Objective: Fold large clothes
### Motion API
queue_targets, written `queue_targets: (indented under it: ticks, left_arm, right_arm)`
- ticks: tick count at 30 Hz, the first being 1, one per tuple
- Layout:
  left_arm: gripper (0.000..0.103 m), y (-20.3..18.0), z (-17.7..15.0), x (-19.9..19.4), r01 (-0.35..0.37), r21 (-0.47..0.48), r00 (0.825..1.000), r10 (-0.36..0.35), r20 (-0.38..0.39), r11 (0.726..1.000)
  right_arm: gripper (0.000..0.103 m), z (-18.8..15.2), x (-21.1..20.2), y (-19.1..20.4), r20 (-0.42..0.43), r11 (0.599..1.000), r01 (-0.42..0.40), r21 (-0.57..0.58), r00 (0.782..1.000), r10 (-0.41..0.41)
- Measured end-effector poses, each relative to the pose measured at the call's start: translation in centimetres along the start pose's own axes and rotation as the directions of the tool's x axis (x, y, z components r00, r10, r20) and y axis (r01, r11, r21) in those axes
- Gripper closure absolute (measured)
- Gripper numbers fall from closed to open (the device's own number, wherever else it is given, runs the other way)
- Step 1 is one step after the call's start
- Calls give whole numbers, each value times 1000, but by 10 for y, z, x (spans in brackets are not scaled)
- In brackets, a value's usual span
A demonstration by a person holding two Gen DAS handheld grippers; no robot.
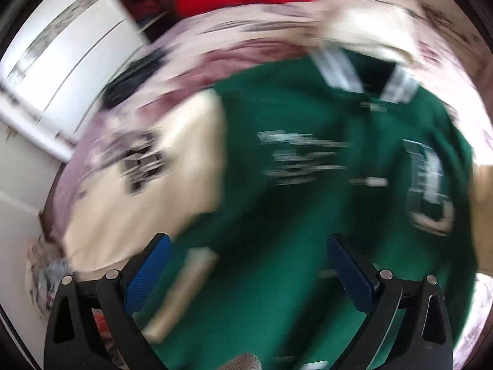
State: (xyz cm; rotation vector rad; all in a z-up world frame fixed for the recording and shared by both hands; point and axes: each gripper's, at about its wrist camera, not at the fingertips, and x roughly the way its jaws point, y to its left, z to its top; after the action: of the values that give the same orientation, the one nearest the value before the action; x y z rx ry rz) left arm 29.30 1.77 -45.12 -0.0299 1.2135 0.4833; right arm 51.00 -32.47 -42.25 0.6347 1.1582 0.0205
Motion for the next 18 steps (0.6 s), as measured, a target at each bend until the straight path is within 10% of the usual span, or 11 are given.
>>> queue_targets:
  ticks: [7, 12, 15, 18]
  left_arm:
    - [0, 176, -23, 50, -149, -220, 984, 122, -128, 964]
    - [0, 279, -64, 106, -147, -409, 968, 46, -246, 901]
    - [0, 317, -89, 131, -58, -561, 959, -110, -262, 826]
    - [0, 342, -114, 160, 45, -728, 924, -306, -231, 684]
  right_arm:
    - [91, -98, 194, 197, -184, 954, 84, -287, 973, -141]
    - [89, -182, 327, 254, -327, 905, 136, -403, 902, -282]
    - [56, -215, 338, 278, -342, 865, 73, -497, 899, -273]
    - [29, -228, 303, 285, -384, 888, -41, -457, 910, -156]
